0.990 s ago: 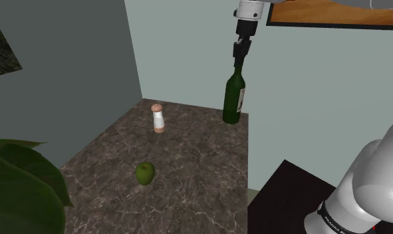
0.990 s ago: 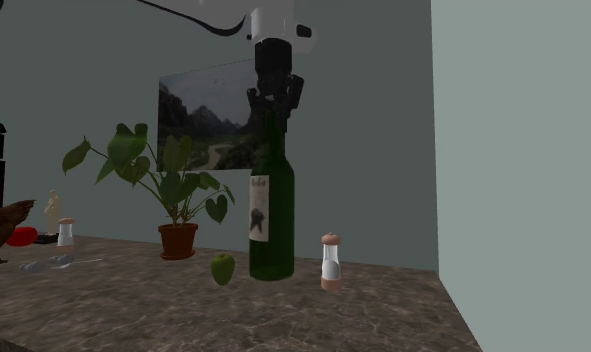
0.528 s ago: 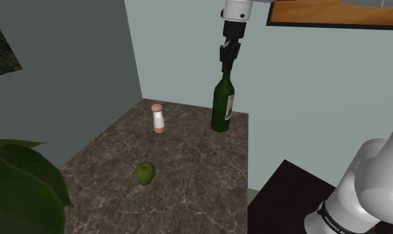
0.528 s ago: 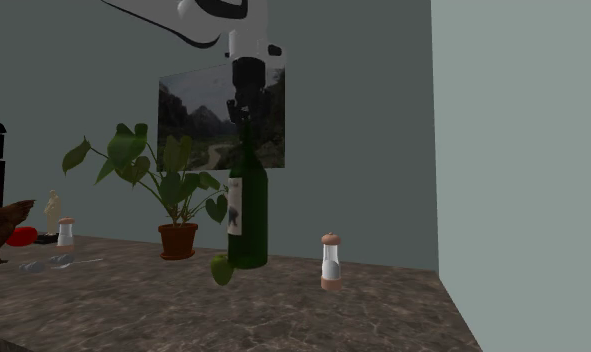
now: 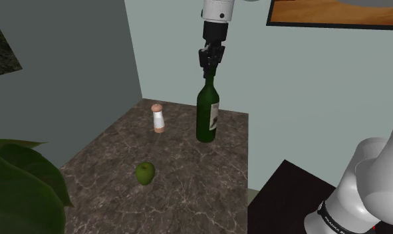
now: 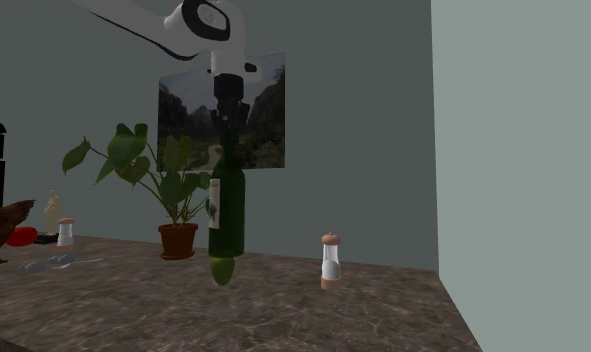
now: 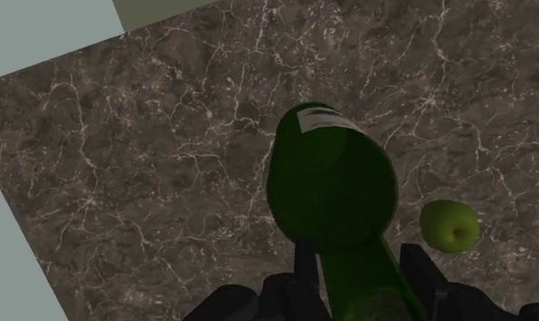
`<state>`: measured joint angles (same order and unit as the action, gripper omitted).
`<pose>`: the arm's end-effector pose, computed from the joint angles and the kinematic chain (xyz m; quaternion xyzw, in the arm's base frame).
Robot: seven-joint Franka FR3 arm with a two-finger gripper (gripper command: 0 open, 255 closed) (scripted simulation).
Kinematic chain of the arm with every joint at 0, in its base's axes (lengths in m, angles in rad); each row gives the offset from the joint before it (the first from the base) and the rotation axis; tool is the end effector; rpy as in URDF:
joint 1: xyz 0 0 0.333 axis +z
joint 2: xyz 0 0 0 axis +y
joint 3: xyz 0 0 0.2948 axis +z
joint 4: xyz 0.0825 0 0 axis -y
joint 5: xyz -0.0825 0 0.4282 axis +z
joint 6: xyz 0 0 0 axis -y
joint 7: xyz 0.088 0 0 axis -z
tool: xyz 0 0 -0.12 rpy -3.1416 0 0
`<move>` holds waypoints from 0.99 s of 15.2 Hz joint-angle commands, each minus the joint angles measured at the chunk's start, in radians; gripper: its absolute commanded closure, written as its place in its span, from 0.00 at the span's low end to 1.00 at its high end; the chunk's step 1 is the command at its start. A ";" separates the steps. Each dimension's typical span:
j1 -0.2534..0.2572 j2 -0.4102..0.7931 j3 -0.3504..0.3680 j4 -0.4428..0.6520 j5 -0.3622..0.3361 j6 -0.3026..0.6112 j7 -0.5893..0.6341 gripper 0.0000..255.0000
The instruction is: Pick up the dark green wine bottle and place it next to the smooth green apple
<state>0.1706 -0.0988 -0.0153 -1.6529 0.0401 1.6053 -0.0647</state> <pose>0.5662 0.0930 0.6089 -0.9934 -0.1096 -0.0246 0.0219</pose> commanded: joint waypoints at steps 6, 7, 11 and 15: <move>0.076 0.049 0.092 0.056 -0.004 0.000 0.170 1.00; 0.087 0.061 0.105 0.070 -0.006 -0.001 0.194 1.00; 0.134 0.121 0.154 0.142 -0.018 -0.011 0.290 1.00; 0.186 0.200 0.198 0.240 -0.039 -0.029 0.384 1.00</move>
<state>0.3412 0.0766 0.1696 -1.4392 0.0080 1.5765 0.2904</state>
